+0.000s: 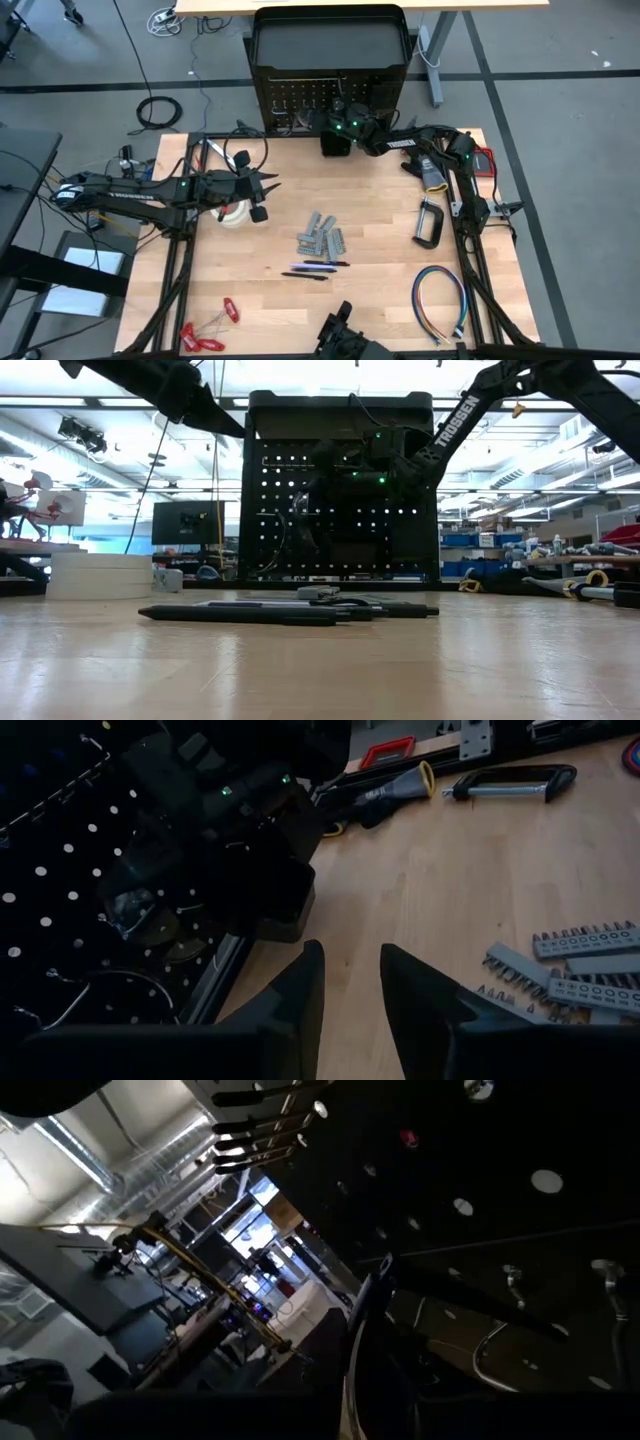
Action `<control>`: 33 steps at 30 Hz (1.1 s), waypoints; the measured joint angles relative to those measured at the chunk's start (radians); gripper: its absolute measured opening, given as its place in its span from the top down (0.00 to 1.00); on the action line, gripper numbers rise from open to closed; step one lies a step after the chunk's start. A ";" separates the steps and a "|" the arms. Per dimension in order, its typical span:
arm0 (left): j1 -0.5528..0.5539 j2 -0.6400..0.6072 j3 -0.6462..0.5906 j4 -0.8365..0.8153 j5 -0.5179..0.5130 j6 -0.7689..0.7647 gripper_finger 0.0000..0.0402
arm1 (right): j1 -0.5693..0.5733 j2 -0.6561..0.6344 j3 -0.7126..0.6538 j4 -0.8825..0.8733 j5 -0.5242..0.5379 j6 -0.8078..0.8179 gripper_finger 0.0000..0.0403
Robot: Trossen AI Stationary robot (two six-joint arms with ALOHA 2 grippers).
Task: Hang tools onto peg board
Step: Hang the black safety glasses on the peg board
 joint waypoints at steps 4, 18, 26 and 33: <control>0.000 0.000 0.000 0.000 0.000 0.000 0.74 | -0.001 0.000 -0.001 0.015 0.021 0.010 0.86; 0.000 0.000 0.000 -0.001 -0.011 0.000 0.74 | -0.033 -0.003 -0.003 0.004 0.009 0.081 0.68; 0.000 0.000 0.000 -0.004 -0.022 -0.002 0.74 | -0.050 -0.003 -0.003 -0.014 -0.088 0.048 0.58; 0.000 0.000 0.000 -0.019 -0.023 -0.004 0.74 | -0.051 -0.035 -0.005 -0.051 -0.136 -0.042 0.51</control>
